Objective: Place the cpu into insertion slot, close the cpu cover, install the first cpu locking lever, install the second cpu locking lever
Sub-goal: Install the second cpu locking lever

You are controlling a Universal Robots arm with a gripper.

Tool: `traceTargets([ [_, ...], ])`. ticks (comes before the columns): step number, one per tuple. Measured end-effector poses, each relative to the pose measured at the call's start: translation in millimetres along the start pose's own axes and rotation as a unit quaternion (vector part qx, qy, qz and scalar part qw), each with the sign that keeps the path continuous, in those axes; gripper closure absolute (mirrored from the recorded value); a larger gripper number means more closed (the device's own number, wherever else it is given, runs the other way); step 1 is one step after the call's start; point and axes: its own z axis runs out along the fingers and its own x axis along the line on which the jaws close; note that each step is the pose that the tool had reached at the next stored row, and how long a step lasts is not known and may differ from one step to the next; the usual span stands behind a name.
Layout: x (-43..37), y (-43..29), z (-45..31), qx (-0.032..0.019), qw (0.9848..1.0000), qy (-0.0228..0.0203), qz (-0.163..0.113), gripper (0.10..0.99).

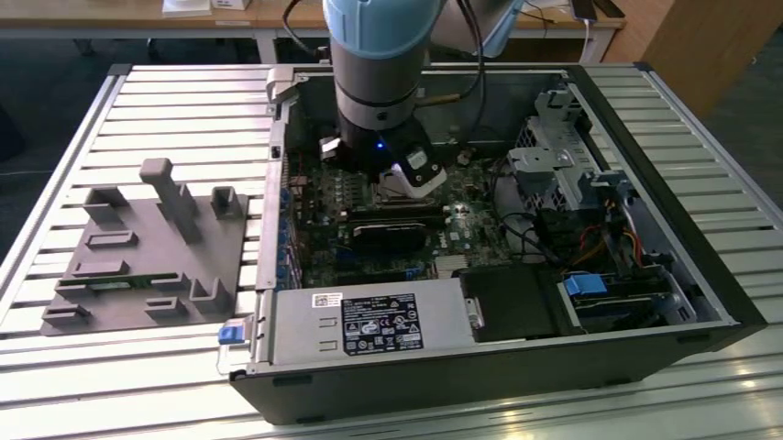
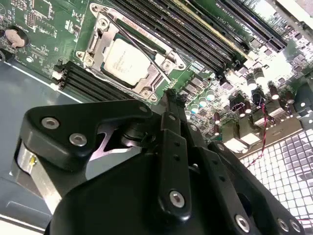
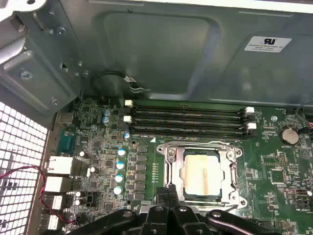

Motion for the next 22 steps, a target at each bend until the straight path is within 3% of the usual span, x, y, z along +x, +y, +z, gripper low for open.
traceTargets([
  [8,-4.1,3.6,1.4,0.0000,1.0000,0.0000,0.000,0.980],
  [19,-4.4,6.0,-4.8,0.0013,1.0000,0.0000,0.000,0.980],
  [20,-4.6,8.4,-11.6,0.0305,0.9995,0.0011,-0.001,0.980],
  [22,-4.6,8.5,-12.0,0.0282,0.9996,0.0010,-0.001,0.980],
])
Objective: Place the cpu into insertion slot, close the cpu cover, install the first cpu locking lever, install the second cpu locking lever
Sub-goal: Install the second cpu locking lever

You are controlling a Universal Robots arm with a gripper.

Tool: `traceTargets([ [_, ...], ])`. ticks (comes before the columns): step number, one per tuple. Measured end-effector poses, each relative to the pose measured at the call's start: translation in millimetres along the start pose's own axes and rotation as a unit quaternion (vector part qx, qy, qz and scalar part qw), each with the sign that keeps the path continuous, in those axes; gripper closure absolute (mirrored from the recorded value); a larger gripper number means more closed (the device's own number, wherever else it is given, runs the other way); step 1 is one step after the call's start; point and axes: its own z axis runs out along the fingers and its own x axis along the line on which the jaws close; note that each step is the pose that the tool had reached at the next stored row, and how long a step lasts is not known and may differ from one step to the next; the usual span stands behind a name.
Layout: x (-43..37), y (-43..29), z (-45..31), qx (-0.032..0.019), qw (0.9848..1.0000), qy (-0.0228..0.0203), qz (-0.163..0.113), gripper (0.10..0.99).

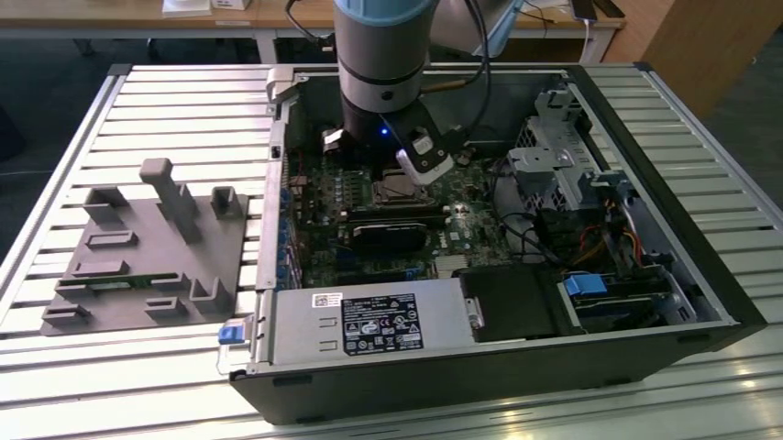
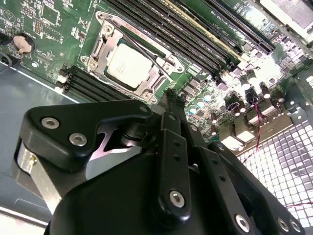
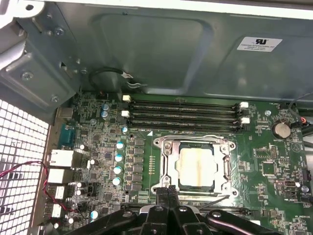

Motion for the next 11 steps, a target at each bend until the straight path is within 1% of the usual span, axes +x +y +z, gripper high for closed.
traceTargets([
  [1,0.0,0.0,0.0,0.0001,1.0000,0.0000,0.000,0.980],
  [2,0.0,0.0,0.0,0.0042,1.0000,0.0002,0.000,0.980],
  [11,0.0,0.0,0.0,0.0083,1.0000,0.0003,0.000,0.980],
])
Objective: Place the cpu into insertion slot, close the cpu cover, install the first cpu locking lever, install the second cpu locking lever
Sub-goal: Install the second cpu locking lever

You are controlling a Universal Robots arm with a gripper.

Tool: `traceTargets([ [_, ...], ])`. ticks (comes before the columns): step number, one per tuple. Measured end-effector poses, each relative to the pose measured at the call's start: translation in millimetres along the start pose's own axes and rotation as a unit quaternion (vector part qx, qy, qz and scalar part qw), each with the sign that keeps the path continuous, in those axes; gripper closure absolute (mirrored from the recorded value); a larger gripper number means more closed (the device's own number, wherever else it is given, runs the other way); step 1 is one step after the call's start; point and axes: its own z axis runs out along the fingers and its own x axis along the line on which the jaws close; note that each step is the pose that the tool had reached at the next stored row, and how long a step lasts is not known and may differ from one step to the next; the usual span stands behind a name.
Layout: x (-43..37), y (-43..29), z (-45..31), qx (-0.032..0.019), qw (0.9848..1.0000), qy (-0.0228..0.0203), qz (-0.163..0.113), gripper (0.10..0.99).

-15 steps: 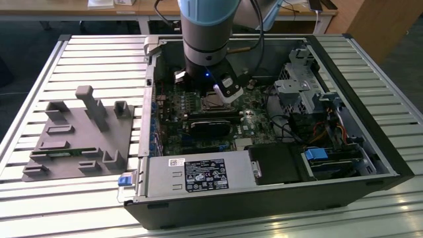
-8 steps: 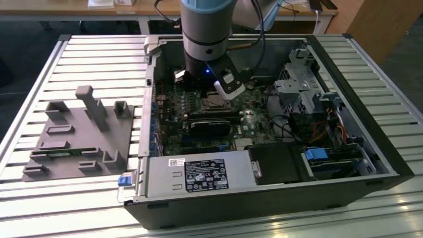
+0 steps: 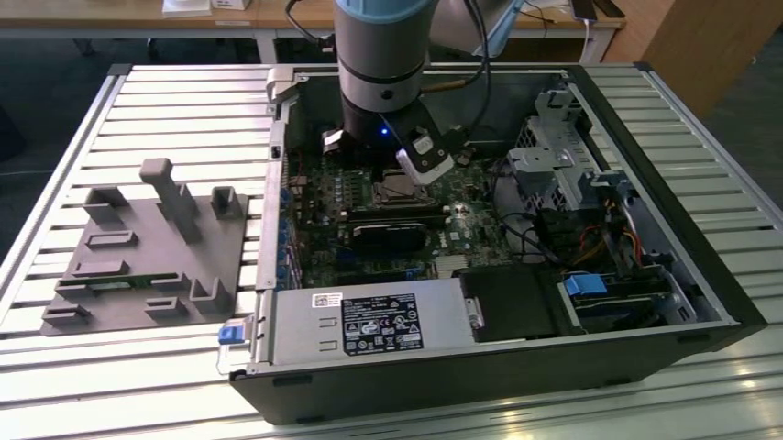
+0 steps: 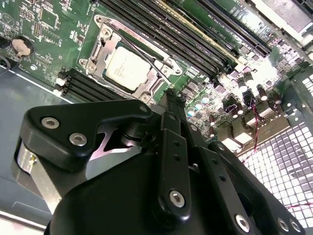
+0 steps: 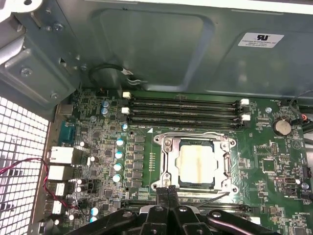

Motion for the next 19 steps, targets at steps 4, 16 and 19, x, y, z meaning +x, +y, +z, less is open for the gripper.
traceTargets([
  [4,0.0,0.0,0.0,0.0019,1.0000,0.0001,0.000,0.980],
  [16,0.0,0.0,0.0,0.0070,1.0000,0.0003,0.000,0.980],
  [19,-3.8,-0.1,0.1,0.0070,1.0000,0.0011,0.000,0.980],
])
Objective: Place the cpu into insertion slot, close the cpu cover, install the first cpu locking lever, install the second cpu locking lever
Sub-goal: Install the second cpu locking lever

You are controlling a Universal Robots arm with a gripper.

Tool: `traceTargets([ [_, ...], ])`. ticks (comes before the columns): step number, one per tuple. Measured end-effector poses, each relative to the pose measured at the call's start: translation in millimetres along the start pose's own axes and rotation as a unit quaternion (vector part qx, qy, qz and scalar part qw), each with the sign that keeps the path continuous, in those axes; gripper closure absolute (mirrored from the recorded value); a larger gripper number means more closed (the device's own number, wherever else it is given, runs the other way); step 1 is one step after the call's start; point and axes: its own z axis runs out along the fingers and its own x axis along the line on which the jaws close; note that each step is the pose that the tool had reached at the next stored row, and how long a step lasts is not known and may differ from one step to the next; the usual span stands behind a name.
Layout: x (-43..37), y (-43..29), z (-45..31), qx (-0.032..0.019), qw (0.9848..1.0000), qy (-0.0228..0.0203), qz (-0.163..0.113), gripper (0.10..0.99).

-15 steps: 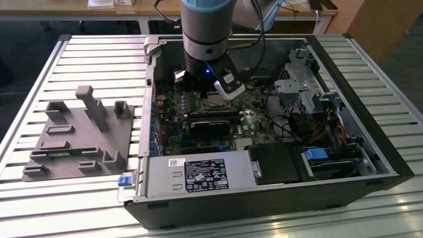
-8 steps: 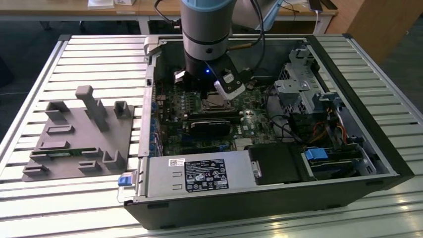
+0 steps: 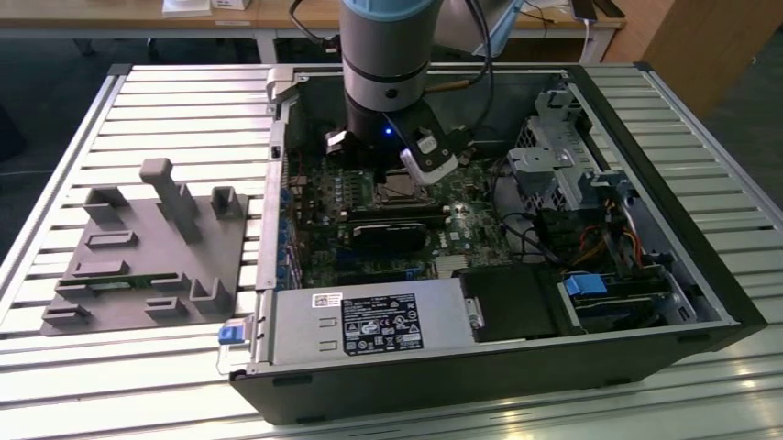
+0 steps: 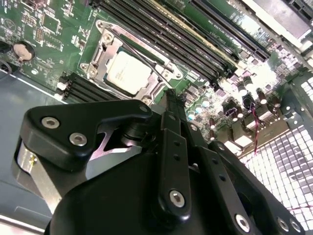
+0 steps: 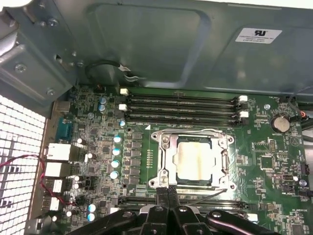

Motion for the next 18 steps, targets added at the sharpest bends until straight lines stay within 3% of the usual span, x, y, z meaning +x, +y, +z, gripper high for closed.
traceTargets([
  [18,-6.6,-0.4,1.0,-0.0001,1.0000,0.0004,0.000,0.980],
])
